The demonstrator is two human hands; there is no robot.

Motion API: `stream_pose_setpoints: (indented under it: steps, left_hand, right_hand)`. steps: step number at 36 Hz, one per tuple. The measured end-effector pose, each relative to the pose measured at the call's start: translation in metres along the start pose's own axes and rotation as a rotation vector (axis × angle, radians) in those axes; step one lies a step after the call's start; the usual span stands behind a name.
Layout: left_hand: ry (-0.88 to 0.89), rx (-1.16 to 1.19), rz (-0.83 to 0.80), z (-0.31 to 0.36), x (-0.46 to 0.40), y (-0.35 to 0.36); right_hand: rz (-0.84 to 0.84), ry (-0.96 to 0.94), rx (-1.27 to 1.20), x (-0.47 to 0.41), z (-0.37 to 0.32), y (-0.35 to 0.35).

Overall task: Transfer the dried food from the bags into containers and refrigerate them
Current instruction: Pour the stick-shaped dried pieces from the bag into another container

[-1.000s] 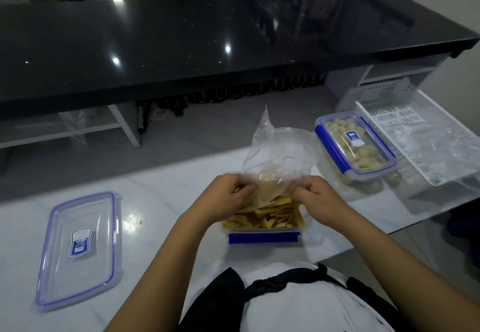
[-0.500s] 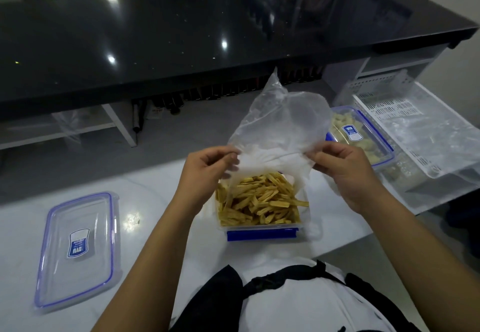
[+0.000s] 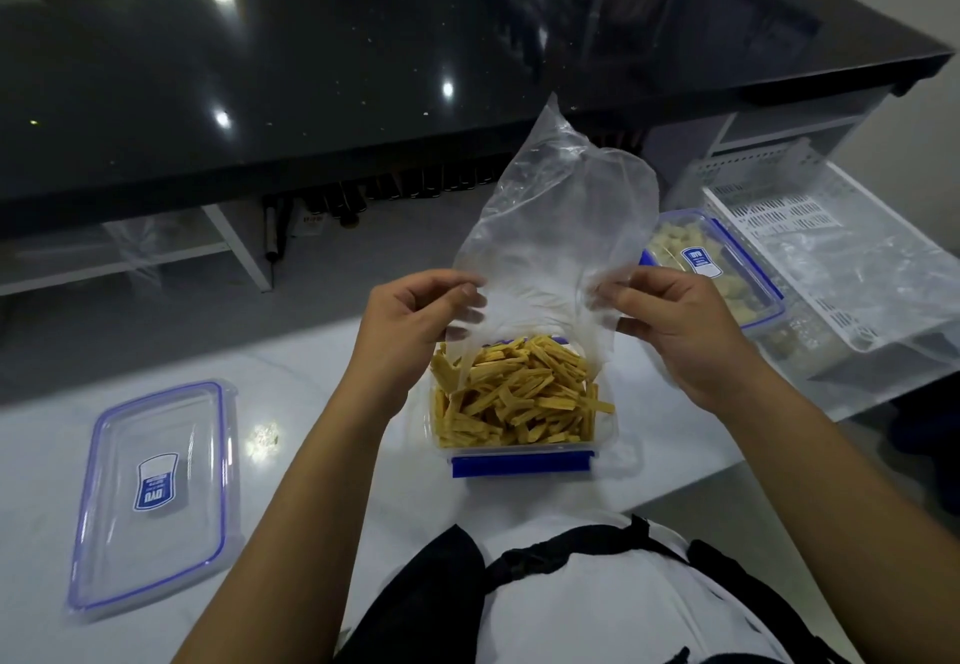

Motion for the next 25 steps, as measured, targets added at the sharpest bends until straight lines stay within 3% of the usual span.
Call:
stream_pose_setpoints:
  steps: [15,25]
  left_hand:
    - [0.05,0.071,-0.024,0.014,-0.001,0.008]
    - [-0.01,0.028,-0.02,0.003,-0.003,0.01]
  right_hand:
    - [0.04,0.03,-0.046,0.003,0.003,-0.007]
    - [0.08,0.022,-0.029,0.002,0.001,-0.016]
Point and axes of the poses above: each hand's wrist, its own x-axis away from the middle knuckle, its own y-axis out of the palm, z = x × y, the point moved 8 cm from there along -x, towards the middle knuckle
